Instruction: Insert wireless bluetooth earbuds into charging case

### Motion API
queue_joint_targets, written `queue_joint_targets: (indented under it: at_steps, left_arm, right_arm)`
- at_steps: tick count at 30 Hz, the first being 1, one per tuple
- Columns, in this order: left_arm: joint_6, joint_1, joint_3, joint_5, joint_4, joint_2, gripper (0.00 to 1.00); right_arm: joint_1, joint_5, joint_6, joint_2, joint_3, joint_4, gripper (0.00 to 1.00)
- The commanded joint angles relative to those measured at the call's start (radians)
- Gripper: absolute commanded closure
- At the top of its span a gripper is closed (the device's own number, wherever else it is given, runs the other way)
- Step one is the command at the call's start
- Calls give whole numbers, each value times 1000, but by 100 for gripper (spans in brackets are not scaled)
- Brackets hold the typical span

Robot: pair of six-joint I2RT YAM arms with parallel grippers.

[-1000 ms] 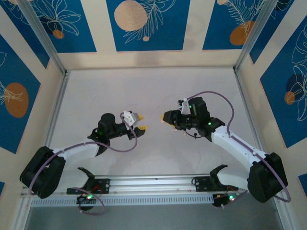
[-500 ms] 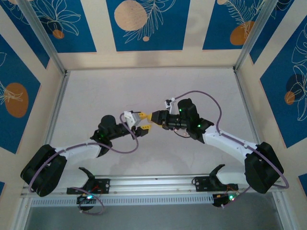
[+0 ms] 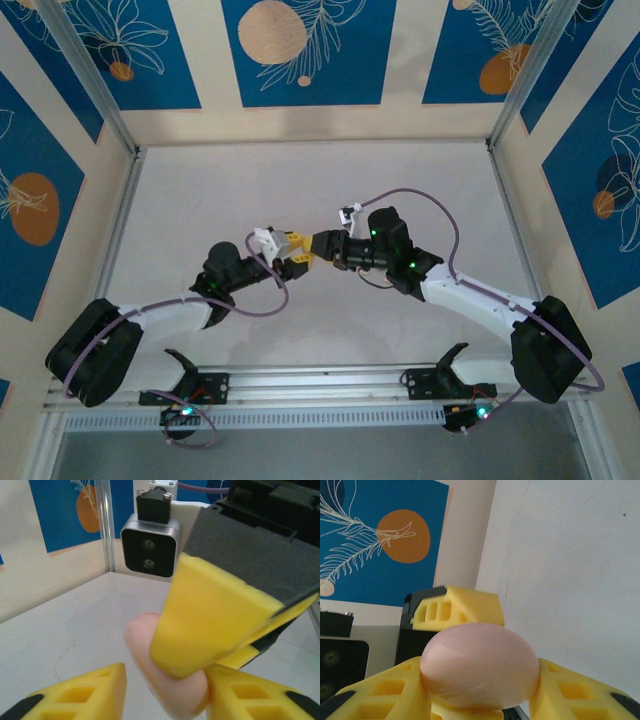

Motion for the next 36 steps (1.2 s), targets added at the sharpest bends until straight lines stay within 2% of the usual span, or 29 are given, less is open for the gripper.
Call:
queue_joint_targets:
  at_steps: [1, 4, 8, 13, 15, 17, 21, 24, 28, 31, 33, 36]
  left_arm:
    - [-22, -8, -9, -5, 59, 5, 65]
    - [-13, -8, -11, -21, 22, -10, 73]
    - [28, -7, 23, -35, -137, -45, 81]
    - [92, -4, 60, -19, -299, -70, 88]
    - [127, 0, 86, 0, -384, -78, 88]
    - [169, 1, 114, 21, -473, -80, 89]
    - [270, 3, 177, 101, -657, -77, 90]
    - [340, 3, 211, 163, -758, -77, 90]
    - [371, 3, 215, 229, -765, -74, 90]
    - [406, 2, 227, 261, -795, -69, 89]
    - [431, 2, 242, 272, -836, -68, 89]
    - [438, 2, 247, 296, -849, -68, 89]
  right_arm:
    - [10, 6, 5, -26, -7, 28, 57]
    - [12, 9, -10, -31, -6, 29, 57]
    - [12, 26, -46, -51, -15, 16, 53]
    - [-2, 69, -133, -121, -34, -46, 28]
    - [-23, 76, -200, -168, -41, -93, 23]
    - [-46, 89, -285, -212, -44, -148, 21]
    - [-98, 46, -590, -307, -39, -234, 23]
    - [-120, -68, -884, -343, -21, -302, 31]
    - [-131, -167, -1214, -317, 34, -441, 39]
    - [-122, -291, -1557, -271, 78, -591, 49]
    - [-114, -289, -1674, -226, 115, -656, 52]
    - [-109, -282, -1760, -133, 199, -759, 52]
